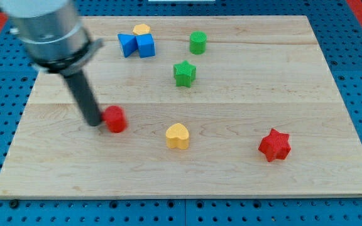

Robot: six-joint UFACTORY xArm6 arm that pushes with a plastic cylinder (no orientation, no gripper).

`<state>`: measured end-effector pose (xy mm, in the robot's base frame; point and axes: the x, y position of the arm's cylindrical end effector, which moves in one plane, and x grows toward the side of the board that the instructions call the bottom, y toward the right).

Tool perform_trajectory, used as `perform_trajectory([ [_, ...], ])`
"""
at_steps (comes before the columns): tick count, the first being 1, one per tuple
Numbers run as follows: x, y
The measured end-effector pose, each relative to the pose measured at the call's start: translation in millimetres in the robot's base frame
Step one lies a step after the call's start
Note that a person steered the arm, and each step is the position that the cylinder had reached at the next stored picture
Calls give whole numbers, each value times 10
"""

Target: Move the green blocks above the red circle in a line

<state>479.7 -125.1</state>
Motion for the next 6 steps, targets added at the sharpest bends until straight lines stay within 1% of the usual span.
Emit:
perform_trajectory([
  [1,-105,757],
  [2,-97,1347],
  [3,244,700],
  [4,371,1078],
  [5,214,1356],
  [6,95,1784],
])
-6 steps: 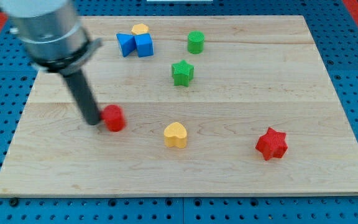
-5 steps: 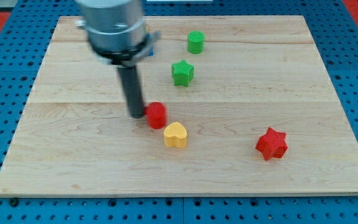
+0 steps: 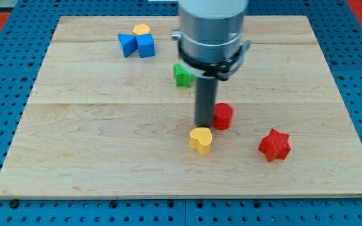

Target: Move the green blocks above the red circle in a line

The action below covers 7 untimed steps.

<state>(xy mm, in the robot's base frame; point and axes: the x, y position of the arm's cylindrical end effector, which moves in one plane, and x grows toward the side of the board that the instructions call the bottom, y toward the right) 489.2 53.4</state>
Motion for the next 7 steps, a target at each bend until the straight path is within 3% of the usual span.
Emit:
perform_trajectory([
  [1,0,265],
  [2,-52,51],
  [4,-213,599],
  [5,-232,472],
  [7,-682,-1059],
])
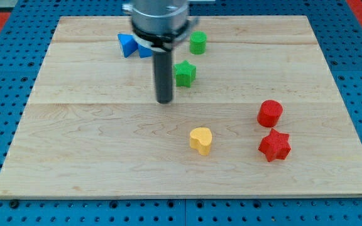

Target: Move the green blocks above the red circle in a line

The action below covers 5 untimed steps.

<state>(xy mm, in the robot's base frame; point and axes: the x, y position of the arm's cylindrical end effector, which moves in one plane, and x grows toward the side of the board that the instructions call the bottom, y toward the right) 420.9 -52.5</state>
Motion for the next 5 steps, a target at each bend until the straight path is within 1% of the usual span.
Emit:
perform_trajectory([
  [1,-354,-99],
  [2,-515,319],
  [4,-530,1244],
  [5,-425,1451],
])
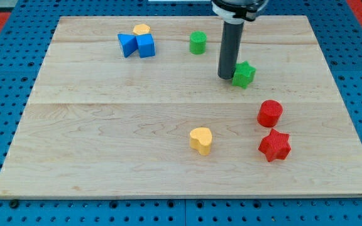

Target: Move the green blocks above the red circle in a line

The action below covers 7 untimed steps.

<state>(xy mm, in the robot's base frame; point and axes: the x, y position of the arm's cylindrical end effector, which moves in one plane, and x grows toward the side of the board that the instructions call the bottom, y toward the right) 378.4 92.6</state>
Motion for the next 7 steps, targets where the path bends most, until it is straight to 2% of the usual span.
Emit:
perform_trajectory([
  [4,69,207],
  [5,-108,-513],
  [6,-535,-1051],
  [7,-963,-1299],
])
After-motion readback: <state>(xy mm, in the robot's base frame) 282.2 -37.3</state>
